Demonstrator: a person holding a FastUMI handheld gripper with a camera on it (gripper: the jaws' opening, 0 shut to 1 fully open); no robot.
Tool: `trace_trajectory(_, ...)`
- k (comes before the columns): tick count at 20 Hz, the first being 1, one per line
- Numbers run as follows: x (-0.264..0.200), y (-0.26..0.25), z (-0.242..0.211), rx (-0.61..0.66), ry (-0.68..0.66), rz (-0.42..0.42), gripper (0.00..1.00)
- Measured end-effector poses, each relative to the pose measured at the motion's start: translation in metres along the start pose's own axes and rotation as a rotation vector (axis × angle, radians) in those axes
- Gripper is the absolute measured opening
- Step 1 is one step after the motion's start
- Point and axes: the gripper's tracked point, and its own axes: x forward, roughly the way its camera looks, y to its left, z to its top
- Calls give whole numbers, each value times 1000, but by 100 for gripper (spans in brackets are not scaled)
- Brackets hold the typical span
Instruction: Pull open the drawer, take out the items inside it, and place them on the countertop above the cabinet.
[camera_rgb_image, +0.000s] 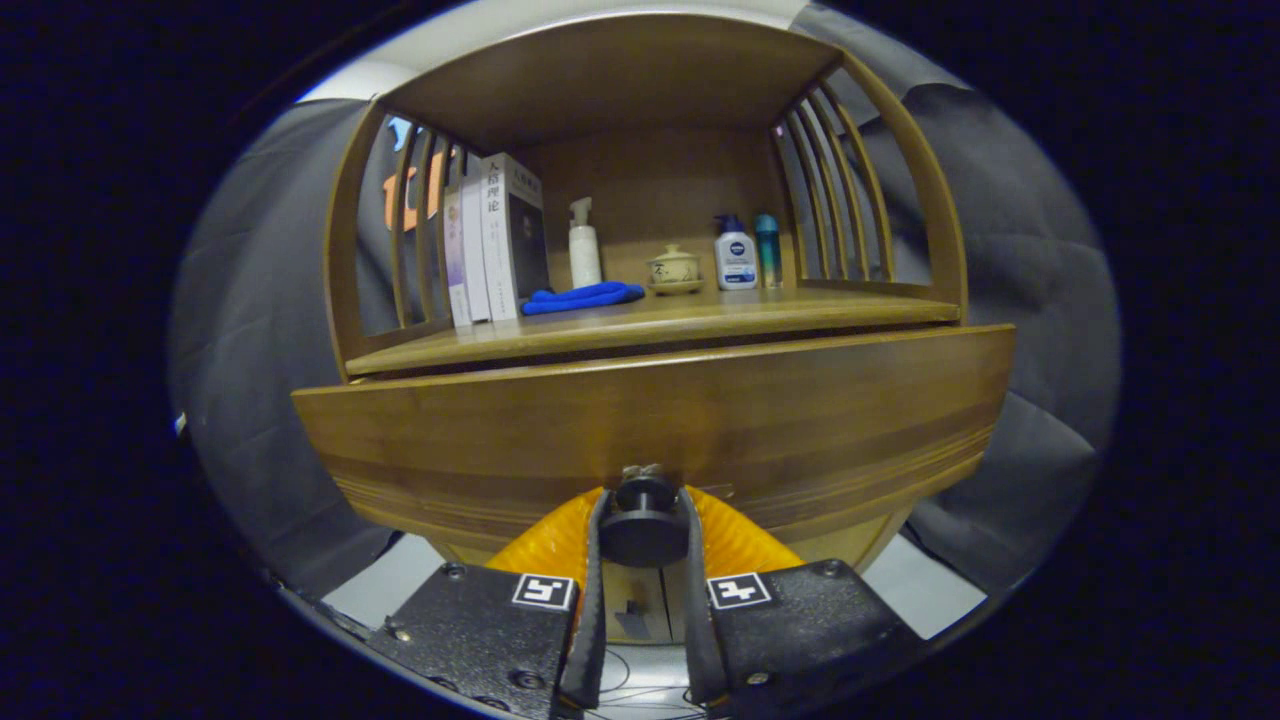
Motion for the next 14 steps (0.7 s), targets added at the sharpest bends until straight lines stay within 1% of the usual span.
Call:
trace_trajectory(8, -57, -2, -22, -24, 11, 39, 36)
trace_trajectory(10, -71, -1, -31, -9, 22, 56, 36)
trace_trajectory(14, -91, -3, -40, -15, 23, 58, 35)
